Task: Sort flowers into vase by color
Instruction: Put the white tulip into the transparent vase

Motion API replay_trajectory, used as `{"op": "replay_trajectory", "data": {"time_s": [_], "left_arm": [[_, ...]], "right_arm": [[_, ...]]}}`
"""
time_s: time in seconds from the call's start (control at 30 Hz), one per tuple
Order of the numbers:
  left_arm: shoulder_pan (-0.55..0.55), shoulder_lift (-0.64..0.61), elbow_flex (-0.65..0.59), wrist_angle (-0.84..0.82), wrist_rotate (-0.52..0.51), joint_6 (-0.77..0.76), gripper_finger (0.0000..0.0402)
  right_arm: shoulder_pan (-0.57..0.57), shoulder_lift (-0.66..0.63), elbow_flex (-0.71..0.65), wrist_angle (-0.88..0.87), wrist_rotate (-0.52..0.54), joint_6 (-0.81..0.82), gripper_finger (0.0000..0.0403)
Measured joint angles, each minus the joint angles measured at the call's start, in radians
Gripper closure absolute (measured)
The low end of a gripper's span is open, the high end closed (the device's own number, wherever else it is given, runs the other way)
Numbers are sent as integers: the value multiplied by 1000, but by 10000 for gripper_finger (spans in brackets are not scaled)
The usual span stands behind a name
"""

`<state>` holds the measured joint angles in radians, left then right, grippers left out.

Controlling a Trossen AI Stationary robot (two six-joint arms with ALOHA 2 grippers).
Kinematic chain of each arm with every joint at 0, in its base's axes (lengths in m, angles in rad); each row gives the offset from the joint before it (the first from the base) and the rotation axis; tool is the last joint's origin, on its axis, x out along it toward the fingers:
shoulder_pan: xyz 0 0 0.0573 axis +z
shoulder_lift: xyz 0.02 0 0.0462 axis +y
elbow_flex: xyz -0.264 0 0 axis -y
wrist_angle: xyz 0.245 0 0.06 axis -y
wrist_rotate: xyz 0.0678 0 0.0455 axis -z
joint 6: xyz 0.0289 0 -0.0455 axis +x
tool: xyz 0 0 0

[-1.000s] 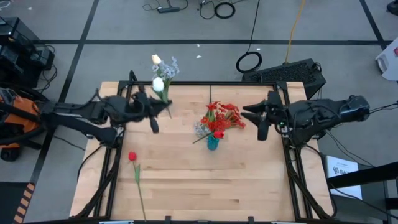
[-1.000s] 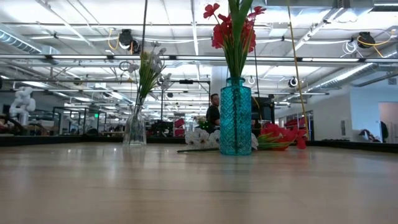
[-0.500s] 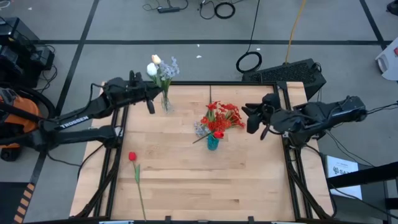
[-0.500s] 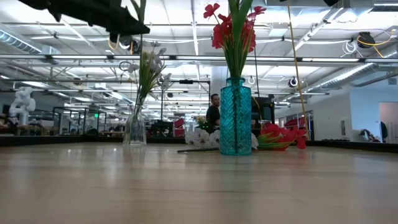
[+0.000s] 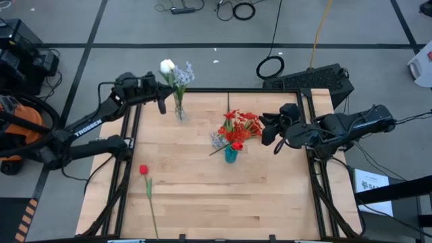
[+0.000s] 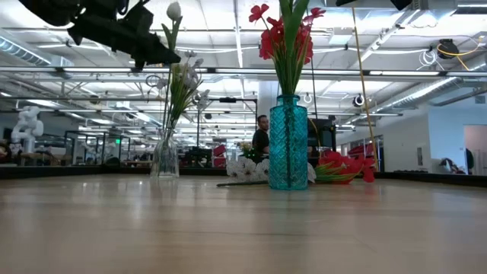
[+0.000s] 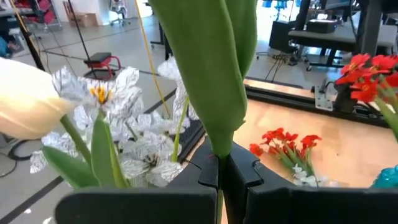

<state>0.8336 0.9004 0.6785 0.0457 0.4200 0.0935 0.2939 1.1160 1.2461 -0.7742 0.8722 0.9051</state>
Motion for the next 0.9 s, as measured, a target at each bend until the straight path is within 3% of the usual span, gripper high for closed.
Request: {"op": "replay_trajectory", "data": {"time_s": [0.63,0.9], "left_arm": [[17,136,0,-17,2,17,389],[17,152,0,-103,-7,-9,385]], "right_arm": [[0,36,-1,-2,22,27,310],[0,62,-1,-2,22,26,310]]}}
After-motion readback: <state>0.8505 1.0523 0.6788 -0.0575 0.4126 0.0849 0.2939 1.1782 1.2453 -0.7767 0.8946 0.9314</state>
